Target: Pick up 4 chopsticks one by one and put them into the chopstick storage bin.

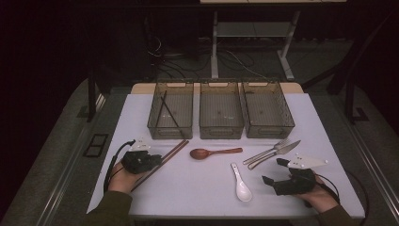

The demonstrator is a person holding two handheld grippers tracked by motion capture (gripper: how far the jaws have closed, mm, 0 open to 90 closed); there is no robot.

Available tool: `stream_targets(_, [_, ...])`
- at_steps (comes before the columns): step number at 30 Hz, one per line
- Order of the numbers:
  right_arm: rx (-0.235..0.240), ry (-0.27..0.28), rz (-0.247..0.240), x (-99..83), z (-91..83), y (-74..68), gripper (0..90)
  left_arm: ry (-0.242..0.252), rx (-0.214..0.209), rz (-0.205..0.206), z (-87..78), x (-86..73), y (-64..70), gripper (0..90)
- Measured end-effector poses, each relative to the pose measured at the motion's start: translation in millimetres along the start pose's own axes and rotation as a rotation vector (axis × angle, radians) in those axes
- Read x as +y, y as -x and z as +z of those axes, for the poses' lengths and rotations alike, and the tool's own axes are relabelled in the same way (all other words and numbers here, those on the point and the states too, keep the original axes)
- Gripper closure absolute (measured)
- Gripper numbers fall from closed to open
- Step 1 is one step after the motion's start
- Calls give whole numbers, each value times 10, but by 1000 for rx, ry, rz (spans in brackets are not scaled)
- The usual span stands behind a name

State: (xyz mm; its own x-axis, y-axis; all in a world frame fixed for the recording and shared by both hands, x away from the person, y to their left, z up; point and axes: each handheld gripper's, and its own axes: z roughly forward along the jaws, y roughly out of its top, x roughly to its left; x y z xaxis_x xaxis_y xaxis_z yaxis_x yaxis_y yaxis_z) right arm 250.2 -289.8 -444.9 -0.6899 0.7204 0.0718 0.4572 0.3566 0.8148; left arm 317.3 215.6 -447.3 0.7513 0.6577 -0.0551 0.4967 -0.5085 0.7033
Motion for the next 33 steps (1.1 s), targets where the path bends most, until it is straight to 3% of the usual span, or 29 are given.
stream_targets(7, [-3, -2, -2, 1, -1, -3, 121, -15, 43, 32, 1, 10, 66, 831])
stream_targets(16, [-3, -2, -5, 2, -4, -5, 120, 4, 16, -27, 1, -4, 23, 842])
stream_targets(21, [-4, -2, -3, 4, -5, -4, 121, 0, 12, -28, -25, -5, 14, 842])
stream_targets(30, [-3, 0, -9, 5, -3, -7, 121, 47, -18, -52, -124, 12, 13, 842])
stream_targets(33, [-3, -1, -7, 6, -5, -6, 121, 40, -25, -41, -155, 32, 29, 842])
